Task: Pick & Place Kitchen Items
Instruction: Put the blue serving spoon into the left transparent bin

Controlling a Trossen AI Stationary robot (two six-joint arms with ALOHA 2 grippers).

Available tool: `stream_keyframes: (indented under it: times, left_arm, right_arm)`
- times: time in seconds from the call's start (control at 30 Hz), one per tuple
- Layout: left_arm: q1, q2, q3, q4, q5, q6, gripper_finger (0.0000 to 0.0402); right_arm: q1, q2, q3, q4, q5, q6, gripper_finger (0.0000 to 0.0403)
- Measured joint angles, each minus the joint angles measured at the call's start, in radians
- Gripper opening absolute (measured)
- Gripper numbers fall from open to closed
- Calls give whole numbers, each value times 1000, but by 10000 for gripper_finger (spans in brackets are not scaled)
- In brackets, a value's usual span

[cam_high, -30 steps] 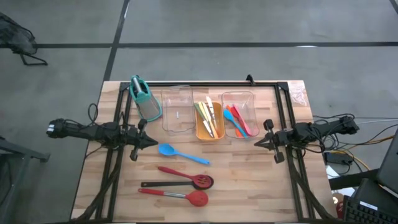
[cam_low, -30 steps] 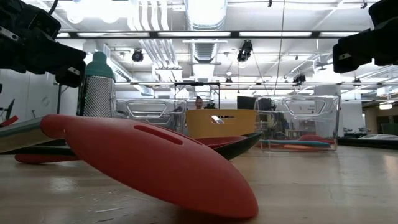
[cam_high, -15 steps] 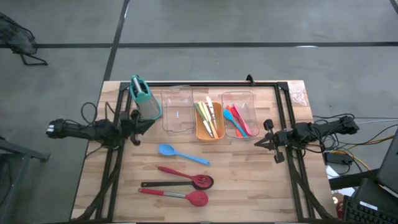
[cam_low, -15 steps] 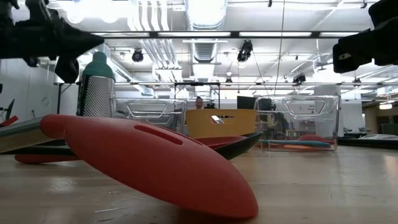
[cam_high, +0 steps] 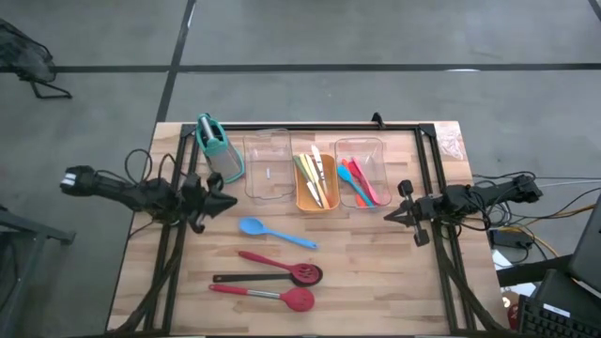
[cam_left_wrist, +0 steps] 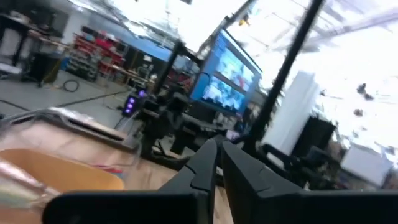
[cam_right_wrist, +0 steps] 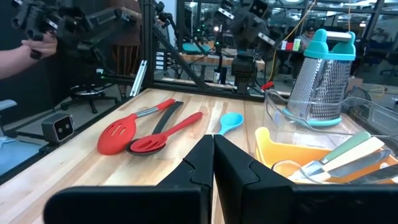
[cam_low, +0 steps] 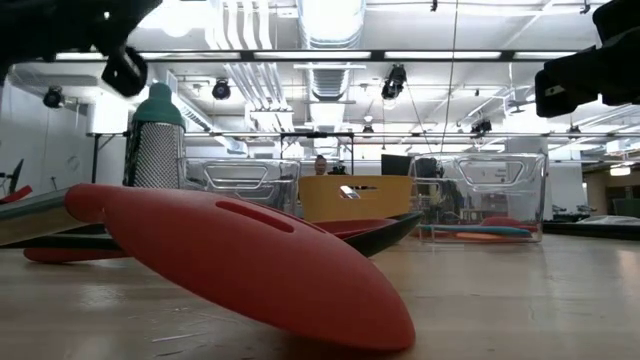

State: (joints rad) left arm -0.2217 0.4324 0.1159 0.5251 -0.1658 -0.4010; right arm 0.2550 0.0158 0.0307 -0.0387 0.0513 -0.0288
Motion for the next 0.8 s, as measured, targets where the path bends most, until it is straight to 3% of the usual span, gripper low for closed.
stream_keyframes:
  times: [0.3,0.47,0.63,0.8]
  left_arm:
    - [-74,308,191,-38,-1,188,66]
    - [-81,444,270,-55,-10,197,73]
    - [-96,572,385,-264,-36,170,77]
    - [-123,694,536,-531,-113,174,110]
  right_arm:
    - [0,0,0,0,0,0,9]
    - [0,-1,0,0,0,0,9]
    - [0,0,0,0,0,0,9]
    - [0,1,0,0,0,0,9]
